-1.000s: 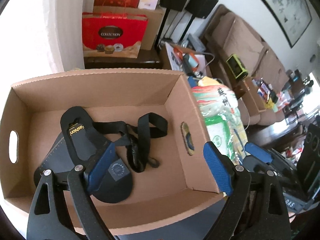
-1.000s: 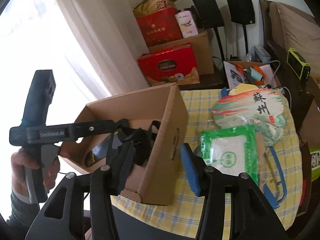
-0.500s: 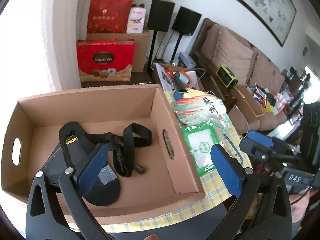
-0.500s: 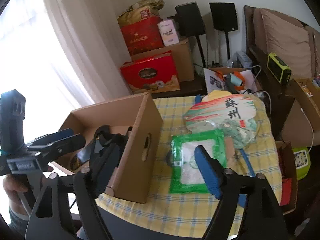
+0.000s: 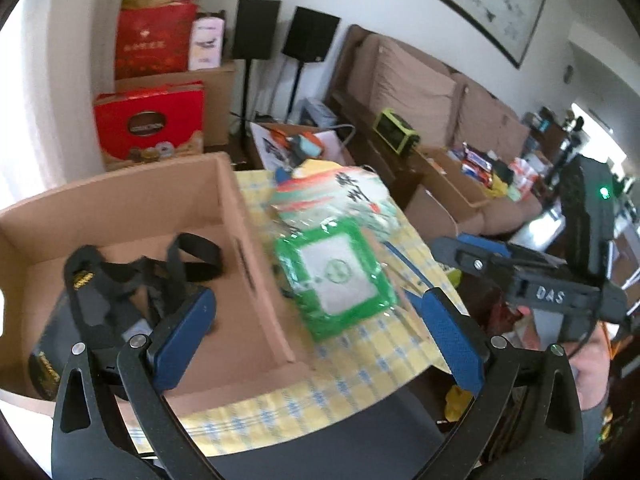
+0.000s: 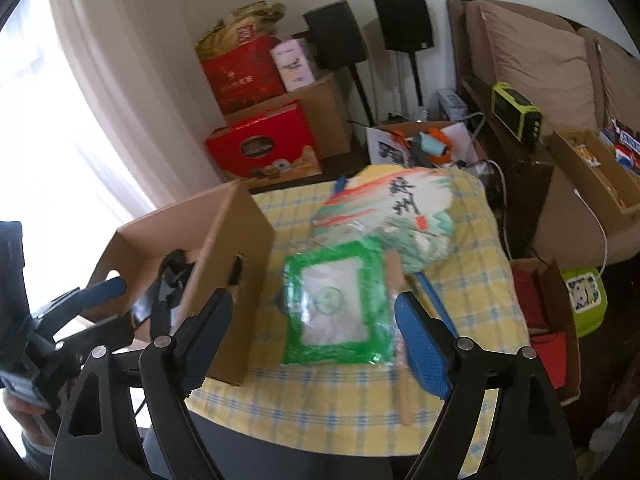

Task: Organize objects
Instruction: 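Move both grippers back to the green bead bag on the table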

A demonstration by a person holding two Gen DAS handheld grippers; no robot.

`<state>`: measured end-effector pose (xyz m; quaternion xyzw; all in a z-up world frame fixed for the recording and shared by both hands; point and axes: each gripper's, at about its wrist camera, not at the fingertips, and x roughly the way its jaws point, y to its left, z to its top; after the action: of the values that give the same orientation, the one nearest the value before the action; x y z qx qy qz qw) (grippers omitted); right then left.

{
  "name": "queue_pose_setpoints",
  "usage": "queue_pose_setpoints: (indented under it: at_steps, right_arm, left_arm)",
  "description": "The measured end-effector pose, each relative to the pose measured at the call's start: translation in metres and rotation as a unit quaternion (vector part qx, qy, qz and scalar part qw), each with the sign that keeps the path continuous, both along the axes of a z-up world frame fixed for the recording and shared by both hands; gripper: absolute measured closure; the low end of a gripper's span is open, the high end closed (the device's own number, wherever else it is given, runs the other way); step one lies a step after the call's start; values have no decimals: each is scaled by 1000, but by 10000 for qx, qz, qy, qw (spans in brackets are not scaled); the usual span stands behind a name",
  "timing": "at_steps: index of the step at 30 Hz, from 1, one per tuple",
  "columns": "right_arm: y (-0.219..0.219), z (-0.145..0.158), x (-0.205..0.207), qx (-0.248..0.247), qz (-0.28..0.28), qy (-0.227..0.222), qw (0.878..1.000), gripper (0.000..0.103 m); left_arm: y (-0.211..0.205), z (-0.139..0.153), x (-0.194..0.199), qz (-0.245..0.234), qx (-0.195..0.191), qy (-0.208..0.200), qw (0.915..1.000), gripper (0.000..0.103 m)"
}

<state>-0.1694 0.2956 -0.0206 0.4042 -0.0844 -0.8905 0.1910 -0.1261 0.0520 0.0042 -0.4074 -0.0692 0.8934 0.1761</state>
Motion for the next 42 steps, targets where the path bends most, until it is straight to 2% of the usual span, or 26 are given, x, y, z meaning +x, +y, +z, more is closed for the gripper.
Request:
queue_pose_setpoints:
  at_steps: [7, 14, 17, 18, 19, 23, 25, 30, 35, 42]
  right_arm:
    - [26, -16, 2, -128, -118, -123, 9998, 19]
    - [43, -38, 4, -302, -177, -290, 9990, 22]
    - [47, -46, 4, -322, -173, -340, 9988, 31]
    - [48, -49, 4, -321, -183, -366, 9986, 35]
    - [50, -51, 3, -338, -195, -388, 9985, 38]
    - [56, -59, 2, -431, -232, -429, 9979, 47]
    - [58, -63, 2, -452, -234, -455, 9977, 57]
    - [62, -73, -2, -564, -205, -539, 9967, 65]
    - [66, -78, -7, -666, -204, -573, 9959, 65]
    - [72, -81, -17, -680, -208, -626, 9955, 64]
  left_arm:
    - [31, -9, 20, -219, -36, 310, 9993, 0]
    - [48, -25, 29, -311, -32, 327, 9990, 2]
    - [55, -30, 32, -344, -56, 411, 9985, 2]
    - [58, -32, 32, -364, -73, 420, 9984, 4]
    - [61, -33, 33, -391, -91, 438, 9982, 10]
    - [71, -38, 33, -451, -130, 521, 9975, 15]
    - [75, -42, 32, -483, -92, 495, 9976, 22]
    - [87, -54, 26, -536, -99, 357, 9979, 27]
    - [100, -66, 17, -523, -101, 263, 9982, 27]
    - [112, -88, -10, -165, -326, -62, 9993, 25]
